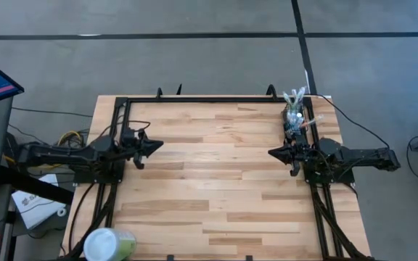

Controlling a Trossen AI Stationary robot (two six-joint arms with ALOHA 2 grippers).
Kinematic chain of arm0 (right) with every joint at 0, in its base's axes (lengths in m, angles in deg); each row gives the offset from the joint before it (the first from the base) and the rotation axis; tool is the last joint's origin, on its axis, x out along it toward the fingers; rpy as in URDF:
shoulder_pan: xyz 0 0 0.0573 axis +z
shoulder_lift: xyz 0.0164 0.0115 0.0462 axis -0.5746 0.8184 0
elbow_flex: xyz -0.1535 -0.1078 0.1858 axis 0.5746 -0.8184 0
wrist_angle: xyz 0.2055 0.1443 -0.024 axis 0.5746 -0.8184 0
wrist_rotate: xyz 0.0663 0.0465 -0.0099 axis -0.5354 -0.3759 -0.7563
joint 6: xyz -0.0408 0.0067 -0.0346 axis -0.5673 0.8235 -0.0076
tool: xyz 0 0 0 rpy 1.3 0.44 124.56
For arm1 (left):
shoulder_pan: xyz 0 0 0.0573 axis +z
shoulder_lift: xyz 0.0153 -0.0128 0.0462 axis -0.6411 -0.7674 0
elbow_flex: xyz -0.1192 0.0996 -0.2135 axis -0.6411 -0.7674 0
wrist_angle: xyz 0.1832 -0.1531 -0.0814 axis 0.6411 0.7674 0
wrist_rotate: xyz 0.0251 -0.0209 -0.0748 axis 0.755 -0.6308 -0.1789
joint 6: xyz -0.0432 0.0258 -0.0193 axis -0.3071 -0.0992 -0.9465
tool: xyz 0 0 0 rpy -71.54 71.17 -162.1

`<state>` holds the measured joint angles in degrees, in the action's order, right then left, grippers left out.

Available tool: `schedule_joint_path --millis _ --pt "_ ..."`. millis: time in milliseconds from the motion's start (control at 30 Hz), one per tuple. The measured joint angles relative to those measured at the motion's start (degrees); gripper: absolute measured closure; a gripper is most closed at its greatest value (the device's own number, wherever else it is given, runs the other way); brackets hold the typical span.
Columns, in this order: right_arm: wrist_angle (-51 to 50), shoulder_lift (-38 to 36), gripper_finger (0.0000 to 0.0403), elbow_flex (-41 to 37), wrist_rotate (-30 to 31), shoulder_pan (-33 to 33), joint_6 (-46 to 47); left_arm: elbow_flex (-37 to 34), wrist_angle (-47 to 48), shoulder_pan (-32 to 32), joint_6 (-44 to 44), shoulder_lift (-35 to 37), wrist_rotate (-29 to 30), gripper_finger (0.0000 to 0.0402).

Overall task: Pick & Place toothbrushing station
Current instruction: Return to Home Position

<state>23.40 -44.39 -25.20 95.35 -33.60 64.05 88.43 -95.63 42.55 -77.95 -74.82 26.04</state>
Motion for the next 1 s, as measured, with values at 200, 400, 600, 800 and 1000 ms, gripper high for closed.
schedule_joint_path --millis 200,400,600,800,1000 --pt "0.0 0.0 0.0403 0.0 0.0 -0.02 0.0 -1.53 -0.38 0.0 3.3 2.14 -0.87 0.0401" --pt "0.0 0.0 0.0403 0.0 0.0 -0.02 -0.01 -1.53 1.09 -0.02 4.59 3.83 -2.53 0.0401" --pt "0.0 0.0 0.0403 0.0 0.0 0.0 0.0 -1.53 10.98 -0.02 9.29 10.79 -5.01 0.0401" --pt "0.02 0.02 0.0403 0.0 0.0 -0.02 0.0 -1.46 23.39 -0.02 11.0 20.81 -4.2 0.0401" --pt "0.18 -0.05 0.0403 0.0 0.0 -0.02 0.0 -1.5 25.2 -0.17 11.76 20.87 -4.07 0.0401"
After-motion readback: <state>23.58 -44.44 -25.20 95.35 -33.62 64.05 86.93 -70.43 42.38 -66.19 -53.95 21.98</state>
